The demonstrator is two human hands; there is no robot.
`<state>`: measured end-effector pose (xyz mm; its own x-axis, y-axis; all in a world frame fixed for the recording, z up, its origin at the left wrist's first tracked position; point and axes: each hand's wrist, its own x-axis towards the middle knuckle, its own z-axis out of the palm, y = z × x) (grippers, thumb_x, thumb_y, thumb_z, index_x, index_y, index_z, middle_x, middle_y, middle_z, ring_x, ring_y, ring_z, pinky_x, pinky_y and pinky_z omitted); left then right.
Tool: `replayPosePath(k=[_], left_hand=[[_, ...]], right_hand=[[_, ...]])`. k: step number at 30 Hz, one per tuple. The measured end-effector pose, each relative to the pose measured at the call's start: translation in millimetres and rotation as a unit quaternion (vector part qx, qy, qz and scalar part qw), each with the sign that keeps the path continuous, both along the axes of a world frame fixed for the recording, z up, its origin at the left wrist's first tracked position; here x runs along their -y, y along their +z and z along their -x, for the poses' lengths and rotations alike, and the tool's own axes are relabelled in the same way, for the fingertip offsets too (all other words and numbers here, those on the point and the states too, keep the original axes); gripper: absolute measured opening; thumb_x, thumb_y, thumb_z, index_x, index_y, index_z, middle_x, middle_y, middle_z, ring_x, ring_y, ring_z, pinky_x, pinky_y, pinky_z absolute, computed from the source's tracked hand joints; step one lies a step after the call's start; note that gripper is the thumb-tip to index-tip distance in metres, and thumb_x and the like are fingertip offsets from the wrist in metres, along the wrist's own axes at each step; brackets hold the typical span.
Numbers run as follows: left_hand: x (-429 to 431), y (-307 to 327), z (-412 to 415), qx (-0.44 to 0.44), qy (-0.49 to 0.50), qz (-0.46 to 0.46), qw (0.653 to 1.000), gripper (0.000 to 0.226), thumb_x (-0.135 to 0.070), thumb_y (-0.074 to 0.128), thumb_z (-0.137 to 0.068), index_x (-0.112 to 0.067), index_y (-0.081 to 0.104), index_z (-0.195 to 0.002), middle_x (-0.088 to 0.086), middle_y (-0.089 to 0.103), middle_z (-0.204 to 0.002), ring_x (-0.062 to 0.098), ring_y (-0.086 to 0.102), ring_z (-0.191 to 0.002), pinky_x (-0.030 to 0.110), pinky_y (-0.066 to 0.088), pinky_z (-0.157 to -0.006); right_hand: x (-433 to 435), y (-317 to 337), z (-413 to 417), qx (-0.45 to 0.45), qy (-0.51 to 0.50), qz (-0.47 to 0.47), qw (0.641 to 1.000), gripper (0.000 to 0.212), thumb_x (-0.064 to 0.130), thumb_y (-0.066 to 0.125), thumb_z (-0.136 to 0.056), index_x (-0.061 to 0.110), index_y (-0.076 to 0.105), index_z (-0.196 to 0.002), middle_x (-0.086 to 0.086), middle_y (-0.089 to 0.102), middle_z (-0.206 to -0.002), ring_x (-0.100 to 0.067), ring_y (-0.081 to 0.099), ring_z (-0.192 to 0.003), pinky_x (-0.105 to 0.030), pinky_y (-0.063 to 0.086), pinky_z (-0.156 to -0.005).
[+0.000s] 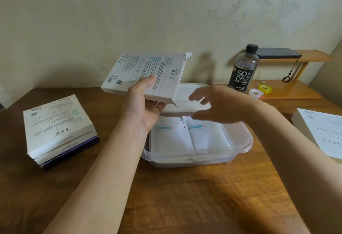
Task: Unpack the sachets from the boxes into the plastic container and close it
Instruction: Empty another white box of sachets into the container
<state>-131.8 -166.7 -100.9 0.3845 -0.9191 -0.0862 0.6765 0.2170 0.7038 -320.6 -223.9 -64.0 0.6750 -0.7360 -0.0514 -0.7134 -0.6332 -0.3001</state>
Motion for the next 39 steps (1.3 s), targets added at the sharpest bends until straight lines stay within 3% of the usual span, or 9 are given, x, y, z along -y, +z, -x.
replayPosePath(k=[5,10,15,19,21,23,26,30,39], left_hand=[[-2.2,1.6,-2.1,0.036,0.001,-0.007,0.999,0.025,-0.013,0.063,-0.092,-0.027,0.067,-0.112,0.003,0.077,-0.103,0.022,0.071,-0.092,0.029,0.058,-0.061],[-2.4,3.9,-3.5,0.072,-0.014,0.001,0.997,0.030,-0.016,0.062,-0.094,-0.028,0.064,-0.122,0.005,0.076,-0.107,0.022,0.070,-0.091,0.030,0.057,-0.060],[-1.1,1.5,-1.6,0.075,-0.028,-0.010,0.997,0.025,-0.016,0.063,-0.093,-0.030,0.067,-0.114,0.002,0.077,-0.100,0.020,0.070,-0.089,0.029,0.057,-0.060],[-2.7,6.6,-2.4,0.050,-0.043,-0.012,0.998,0.037,-0.017,0.062,-0.093,-0.023,0.065,-0.129,0.004,0.076,-0.101,0.019,0.072,-0.081,0.028,0.055,-0.051],[-2.8,8.8,-5.4,0.051,-0.039,-0.022,0.998,0.041,-0.017,0.063,-0.092,-0.021,0.063,-0.132,0.006,0.076,-0.102,0.020,0.073,-0.080,0.028,0.053,-0.049],[-2.6,9.6,-7.7,0.038,-0.036,-0.039,0.998,0.039,-0.016,0.063,-0.091,-0.019,0.063,-0.130,0.007,0.077,-0.105,0.023,0.074,-0.091,0.028,0.055,-0.051],[-3.3,11.1,-7.9,0.001,-0.039,-0.070,0.997,0.031,-0.014,0.064,-0.090,-0.014,0.067,-0.121,0.008,0.079,-0.099,0.026,0.075,-0.093,0.027,0.057,-0.050],[-3.7,11.1,-8.3,-0.024,-0.021,-0.092,0.995,0.023,-0.010,0.063,-0.091,-0.012,0.067,-0.114,0.008,0.079,-0.095,0.024,0.076,-0.085,0.032,0.059,-0.074],[-4.1,11.0,-15.3,-0.052,0.028,-0.107,0.993,0.021,-0.003,0.062,-0.091,-0.008,0.065,-0.111,0.013,0.079,-0.093,0.027,0.077,-0.079,0.035,0.060,-0.075]], right_hand=[[-6.1,-3.0,-24.8,0.419,-0.116,-0.133,0.891,0.008,0.011,0.068,-0.090,0.013,0.070,-0.097,-0.005,0.070,-0.087,-0.021,0.068,-0.077,-0.038,0.061,-0.069],[-0.8,-11.2,-42.9,0.495,-0.126,-0.261,0.819,0.009,0.008,0.065,-0.090,0.010,0.073,-0.090,-0.009,0.067,-0.084,-0.021,0.061,-0.070,-0.032,0.054,-0.059],[5.1,-13.5,-39.5,0.527,-0.096,-0.378,0.755,0.039,0.002,0.055,-0.094,0.017,0.074,-0.064,-0.006,0.055,-0.064,-0.018,0.044,-0.054,-0.027,0.040,-0.050],[4.8,-16.0,-32.6,0.459,-0.024,-0.343,0.819,0.050,-0.008,0.044,-0.086,0.022,0.073,-0.113,-0.016,0.061,-0.066,-0.021,0.047,-0.049,-0.030,0.044,-0.050],[6.4,-19.6,-28.9,0.365,0.002,-0.190,0.911,0.056,-0.004,0.045,-0.089,0.033,0.066,-0.125,-0.009,0.070,-0.070,-0.018,0.056,-0.052,-0.032,0.051,-0.055],[10.1,-23.0,-27.8,0.298,0.013,-0.017,0.954,0.044,0.008,0.051,-0.095,0.038,0.066,-0.124,0.004,0.071,-0.069,-0.009,0.060,-0.054,-0.031,0.053,-0.059],[13.6,-26.9,-30.5,0.300,0.013,0.099,0.949,0.029,0.020,0.058,-0.097,0.038,0.073,-0.114,0.010,0.072,-0.075,-0.005,0.064,-0.064,-0.034,0.056,-0.066],[17.3,-34.8,-36.3,0.332,0.008,0.211,0.919,0.016,0.030,0.067,-0.087,0.025,0.079,-0.097,0.004,0.071,-0.085,-0.022,0.061,-0.069,-0.043,0.055,-0.061],[16.8,-23.9,-26.5,0.367,0.037,0.198,0.908,0.013,0.006,0.081,-0.079,0.010,0.068,-0.079,-0.001,0.065,-0.103,-0.020,0.063,-0.089,-0.029,0.054,-0.073]])
